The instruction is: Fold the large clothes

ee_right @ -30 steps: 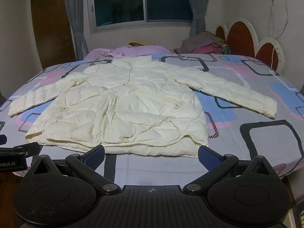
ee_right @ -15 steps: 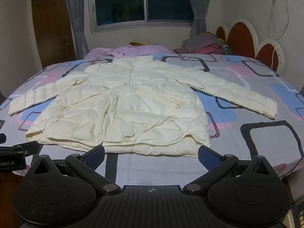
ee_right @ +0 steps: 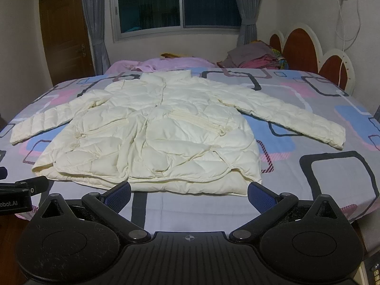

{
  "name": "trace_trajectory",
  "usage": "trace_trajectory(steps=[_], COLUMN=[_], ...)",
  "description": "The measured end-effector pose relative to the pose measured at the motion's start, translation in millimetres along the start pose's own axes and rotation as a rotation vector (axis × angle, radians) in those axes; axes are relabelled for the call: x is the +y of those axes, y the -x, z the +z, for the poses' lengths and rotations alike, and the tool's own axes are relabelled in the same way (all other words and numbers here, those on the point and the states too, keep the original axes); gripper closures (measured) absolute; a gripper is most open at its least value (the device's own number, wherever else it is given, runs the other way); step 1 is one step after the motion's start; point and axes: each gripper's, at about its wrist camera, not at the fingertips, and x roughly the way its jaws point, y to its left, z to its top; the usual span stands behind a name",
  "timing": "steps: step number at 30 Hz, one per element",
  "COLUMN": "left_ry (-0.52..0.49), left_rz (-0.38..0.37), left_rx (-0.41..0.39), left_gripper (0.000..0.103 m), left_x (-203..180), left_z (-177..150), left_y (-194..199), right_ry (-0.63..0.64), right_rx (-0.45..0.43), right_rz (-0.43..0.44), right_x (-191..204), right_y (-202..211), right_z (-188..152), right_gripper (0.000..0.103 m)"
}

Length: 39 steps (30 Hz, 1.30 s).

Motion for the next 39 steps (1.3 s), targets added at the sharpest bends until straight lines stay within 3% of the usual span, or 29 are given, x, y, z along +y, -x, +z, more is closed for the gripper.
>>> trace_trajectory(steps=[39], left_ry=[-0.002], left_rz=[0.002], left_rx=[-0.008], left_gripper=[0.000], left_x=[0.7], left_z=[-0.5], left_y=[3.9], right_ry=[0.001], right_rx=[-0.004], right_rz=[-0.003], right_x=[0.1], right_y=[2.3], right_z=[-0.2], right_gripper=[0.000])
